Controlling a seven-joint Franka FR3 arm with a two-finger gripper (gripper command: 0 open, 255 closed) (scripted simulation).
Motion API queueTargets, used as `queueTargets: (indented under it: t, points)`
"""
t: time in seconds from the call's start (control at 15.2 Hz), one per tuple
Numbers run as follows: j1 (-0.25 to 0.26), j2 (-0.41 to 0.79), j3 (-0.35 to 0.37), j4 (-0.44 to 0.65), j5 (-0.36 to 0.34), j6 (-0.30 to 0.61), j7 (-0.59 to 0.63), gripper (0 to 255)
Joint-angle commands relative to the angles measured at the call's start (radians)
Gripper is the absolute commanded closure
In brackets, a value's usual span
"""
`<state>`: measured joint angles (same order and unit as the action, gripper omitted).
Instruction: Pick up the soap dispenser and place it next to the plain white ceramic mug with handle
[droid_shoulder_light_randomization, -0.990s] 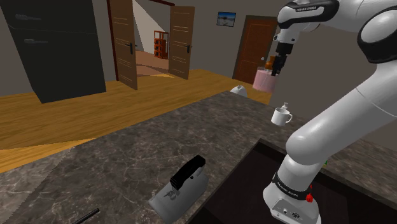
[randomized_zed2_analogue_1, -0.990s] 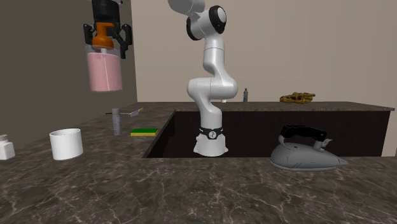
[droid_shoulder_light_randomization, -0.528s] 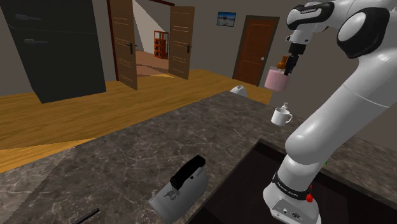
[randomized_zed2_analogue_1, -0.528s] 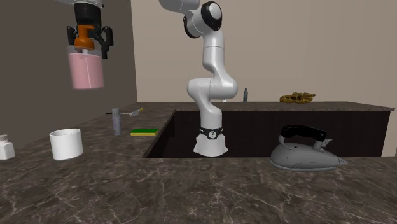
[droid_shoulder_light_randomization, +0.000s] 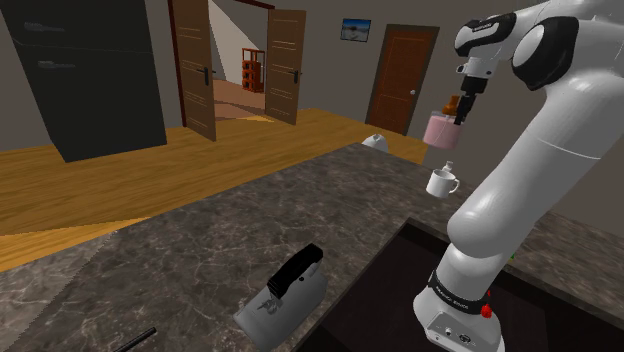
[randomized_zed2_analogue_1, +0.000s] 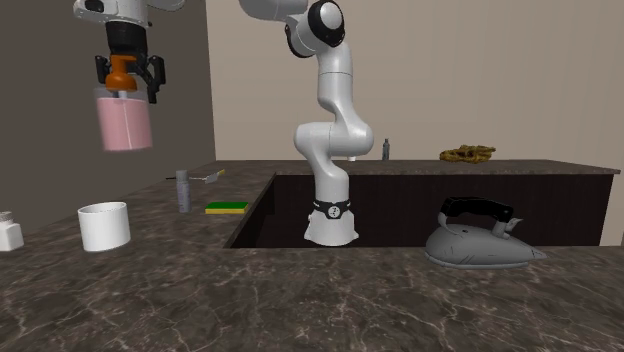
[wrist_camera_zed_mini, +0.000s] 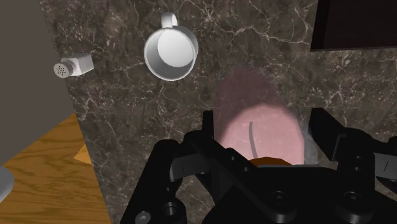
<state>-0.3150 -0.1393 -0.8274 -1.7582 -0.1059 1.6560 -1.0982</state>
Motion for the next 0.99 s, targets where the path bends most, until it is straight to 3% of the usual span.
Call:
queueTargets:
  t: [0.0, 0.92]
  points:
    - [-0.001, -0.002, -0.002, -0.027, -0.002, 0.027, 0.0, 255]
    - [-0.008, 0.0, -0.013, -0.214, -0.006, 0.215, 0.003, 255]
